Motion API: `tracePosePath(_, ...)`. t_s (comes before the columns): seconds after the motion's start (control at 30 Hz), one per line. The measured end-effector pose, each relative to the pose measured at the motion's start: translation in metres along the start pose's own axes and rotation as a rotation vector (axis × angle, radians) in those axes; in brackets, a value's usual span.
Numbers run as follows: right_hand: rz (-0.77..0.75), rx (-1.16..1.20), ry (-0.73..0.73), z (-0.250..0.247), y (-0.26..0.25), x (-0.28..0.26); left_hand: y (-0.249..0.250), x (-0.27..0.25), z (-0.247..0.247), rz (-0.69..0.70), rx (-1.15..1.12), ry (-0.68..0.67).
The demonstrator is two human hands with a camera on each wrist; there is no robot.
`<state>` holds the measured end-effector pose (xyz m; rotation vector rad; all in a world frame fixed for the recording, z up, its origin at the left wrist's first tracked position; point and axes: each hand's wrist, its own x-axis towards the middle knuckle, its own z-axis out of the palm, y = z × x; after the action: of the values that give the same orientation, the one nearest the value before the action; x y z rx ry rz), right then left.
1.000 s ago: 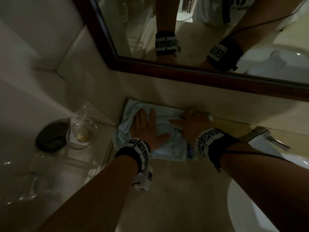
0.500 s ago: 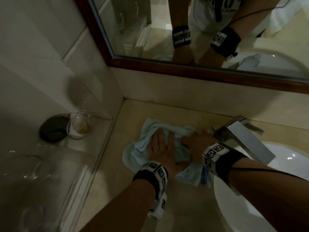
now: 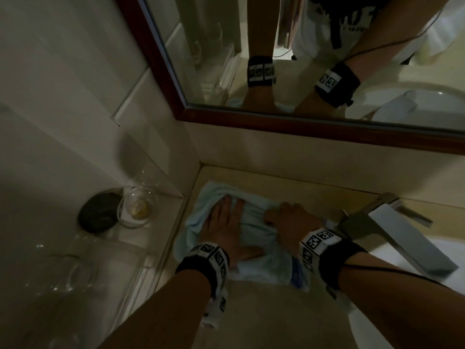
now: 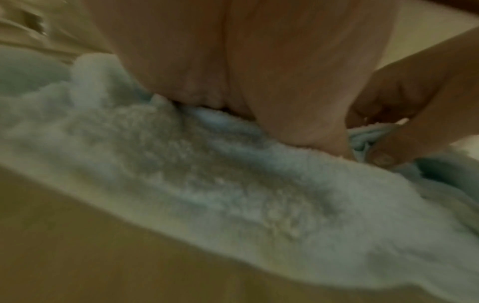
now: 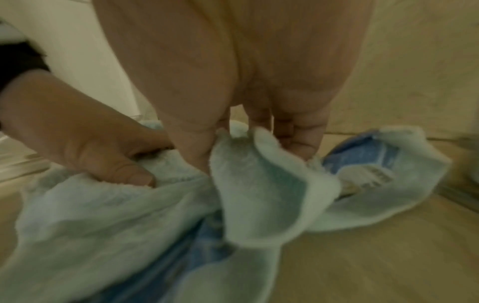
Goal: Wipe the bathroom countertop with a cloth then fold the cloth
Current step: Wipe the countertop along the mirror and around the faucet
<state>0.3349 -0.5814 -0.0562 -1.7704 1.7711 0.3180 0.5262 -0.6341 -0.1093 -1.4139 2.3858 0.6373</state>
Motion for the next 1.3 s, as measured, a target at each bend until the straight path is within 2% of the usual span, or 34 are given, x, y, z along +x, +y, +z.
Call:
tracePosePath(0.3, 0.066, -0.065, 0.116, -0.022, -0.010, 0.050, -0.019, 0.058, -0.050, -0.106, -0.016, -0.021)
tracePosePath(0.4, 0.076, -0.057, 0.101, -0.030, -0.008, 0.058, -0.016, 0.066, -0.047, -0.145, -0.032, -0.001)
tracePosePath(0.57, 0.111, -0.088, 0.100, -0.035, 0.002, 0.056, 0.005, 0.076, -0.025, -0.212, -0.031, 0.133)
tracePosePath(0.73, 0.192, -0.088, 0.061, -0.033, 0.015, 0.048, 0.029, 0.074, -0.014, -0.177, -0.016, 0.182)
tracePosePath(0.87, 0.246, -0.056, 0.061, -0.027, 0.028, 0.044, 0.030, 0.069, -0.002, -0.031, -0.036, 0.139)
tracePosePath(0.97, 0.249, -0.029, 0.030, -0.024, 0.035, 0.043, 0.018, 0.065, -0.007, 0.052, -0.086, 0.194)
tracePosePath(1.07, 0.225, -0.044, 0.012, -0.031, 0.025, 0.049, 0.000, 0.069, -0.020, 0.000, -0.079, 0.251)
tracePosePath(1.17, 0.165, -0.077, -0.020, -0.039, 0.000, 0.065, -0.018, 0.077, -0.036, -0.143, -0.104, 0.302)
tracePosePath(1.3, 0.109, -0.039, 0.003, -0.044, -0.021, 0.078, -0.027, 0.083, -0.043, -0.228, -0.158, 0.281)
